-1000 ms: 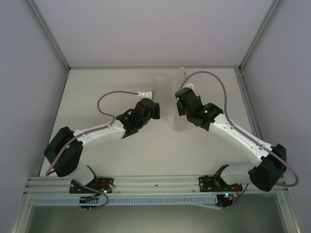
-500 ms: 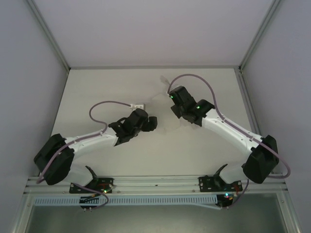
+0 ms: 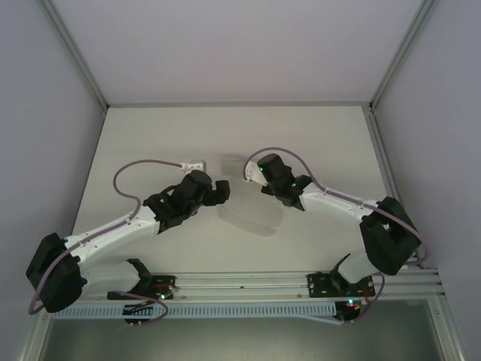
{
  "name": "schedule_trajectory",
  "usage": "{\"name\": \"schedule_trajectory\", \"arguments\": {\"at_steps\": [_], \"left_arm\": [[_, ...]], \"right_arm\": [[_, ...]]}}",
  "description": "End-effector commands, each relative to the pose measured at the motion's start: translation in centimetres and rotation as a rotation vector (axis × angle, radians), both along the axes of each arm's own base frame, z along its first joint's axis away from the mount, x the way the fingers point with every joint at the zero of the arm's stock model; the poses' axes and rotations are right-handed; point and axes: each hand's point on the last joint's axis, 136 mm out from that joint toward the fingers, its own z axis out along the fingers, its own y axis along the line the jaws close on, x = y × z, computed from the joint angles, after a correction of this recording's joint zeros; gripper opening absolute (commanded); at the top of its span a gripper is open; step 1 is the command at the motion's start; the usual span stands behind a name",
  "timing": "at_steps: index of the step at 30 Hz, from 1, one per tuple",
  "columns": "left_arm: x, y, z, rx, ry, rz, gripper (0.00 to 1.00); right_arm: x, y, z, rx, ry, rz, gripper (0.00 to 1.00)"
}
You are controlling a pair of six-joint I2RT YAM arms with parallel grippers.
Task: Assemble paper box
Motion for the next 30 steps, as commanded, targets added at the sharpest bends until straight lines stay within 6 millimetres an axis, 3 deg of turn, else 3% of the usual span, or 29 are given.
{"name": "schedule_trajectory", "arguments": {"at_steps": [1,4,8,14,20,25,30], "left_arm": [[0.9,2.0,0.7,-0.026,0.008,0.06,1.0],[2.7,2.9,1.3,-0.122,0.022,0.076,1.0],[5.6,2.5,2.2,-0.207,0.001,0.026,1.0],[8.5,-0.1,1.5,-0.178,0.013,-0.072,1.0],[9.4,-1.3,-0.1,-0.164,0.046,-0.121,1.0],[8.8,-1.4,-2.9,-0.117,0.093,-0.149,1.0],[7.9,-2.6,-3.9,-0.111,0.081,-0.199,1.0]], "right_arm": [[0.2,2.7,3.0,0.048,-0.179,0.178,0.0],[-1.5,3.5,2.7,0.065,-0.156,0.294,0.0],[-1.4,3.4,2.7,0.065,-0.174,0.286,0.0],[-1.5,3.6,3.8,0.082,-0.241,0.294,0.0],[-1.7,3.7,4.7,0.112,-0.25,0.29,0.0],[-1.7,3.8,5.1,0.141,-0.249,0.286,0.0],[-1.4,4.0,5.6,0.172,-0.239,0.254,0.0]]}}
